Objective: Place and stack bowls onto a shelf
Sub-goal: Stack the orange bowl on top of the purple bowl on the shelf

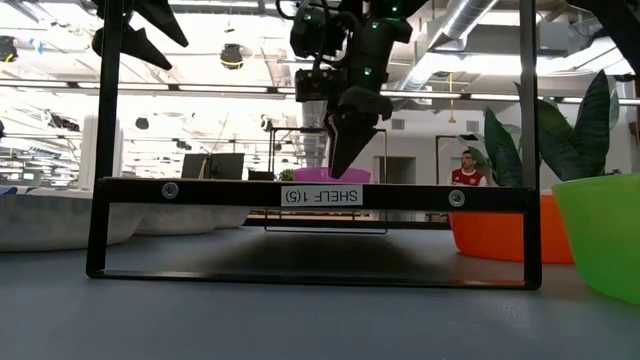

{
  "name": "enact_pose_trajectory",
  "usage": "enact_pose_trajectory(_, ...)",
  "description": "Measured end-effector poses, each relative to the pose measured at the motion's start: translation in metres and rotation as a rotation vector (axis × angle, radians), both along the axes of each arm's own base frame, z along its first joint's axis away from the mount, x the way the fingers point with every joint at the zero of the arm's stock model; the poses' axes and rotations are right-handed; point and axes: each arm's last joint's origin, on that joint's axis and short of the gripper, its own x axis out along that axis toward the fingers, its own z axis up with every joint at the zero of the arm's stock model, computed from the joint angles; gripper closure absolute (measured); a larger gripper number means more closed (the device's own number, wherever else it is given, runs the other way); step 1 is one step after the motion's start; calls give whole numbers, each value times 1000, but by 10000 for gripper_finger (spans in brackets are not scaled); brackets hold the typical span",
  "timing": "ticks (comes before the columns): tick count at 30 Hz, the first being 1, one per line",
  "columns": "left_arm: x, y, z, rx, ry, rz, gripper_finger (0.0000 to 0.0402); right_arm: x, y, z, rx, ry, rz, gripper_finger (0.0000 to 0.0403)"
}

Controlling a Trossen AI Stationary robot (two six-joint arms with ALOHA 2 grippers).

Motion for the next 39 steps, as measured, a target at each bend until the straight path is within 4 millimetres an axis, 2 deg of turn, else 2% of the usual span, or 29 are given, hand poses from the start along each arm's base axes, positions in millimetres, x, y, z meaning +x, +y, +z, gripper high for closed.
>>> enact_pose_trajectory(4, 0, 0, 0, 0, 1, 0, 129, 1, 1, 17, 4, -32, -39, 183)
enact_pose_trajectory(7, 0, 0, 0, 0, 2, 0, 129, -7, 10, 47, 20, -58, -83, 176)
enact_pose_trajectory(11, 0, 0, 0, -3, 1, 0, 129, -34, 30, 91, 90, -93, -202, 180)
enact_pose_trajectory(14, 0, 0, 0, -14, -3, -12, 129, -59, 49, 113, 150, -88, -315, 181)
enact_pose_trajectory(19, 0, -1, 0, -21, -5, -19, 129, -97, 83, 132, 162, -61, -510, 181)
enact_pose_trajectory(21, 0, -1, 0, -23, -7, -19, 129, -108, 99, 128, 150, -50, -549, 181)
enact_pose_trajectory(24, 0, -1, 0, -36, -14, -12, 129, -121, 123, 109, 147, -21, -577, 181)
enact_pose_trajectory(30, 1, -1, 0, -48, -15, -34, 129, -138, 155, 47, 160, -4, -557, 181)
enact_pose_trajectory(34, 1, -1, 0, -50, -17, -33, 129, -143, 154, 8, 152, -20, -556, 181)
enact_pose_trajectory(39, 1, -1, 0, -50, -16, -31, 129, -149, 135, -22, 76, 14, -576, 182)
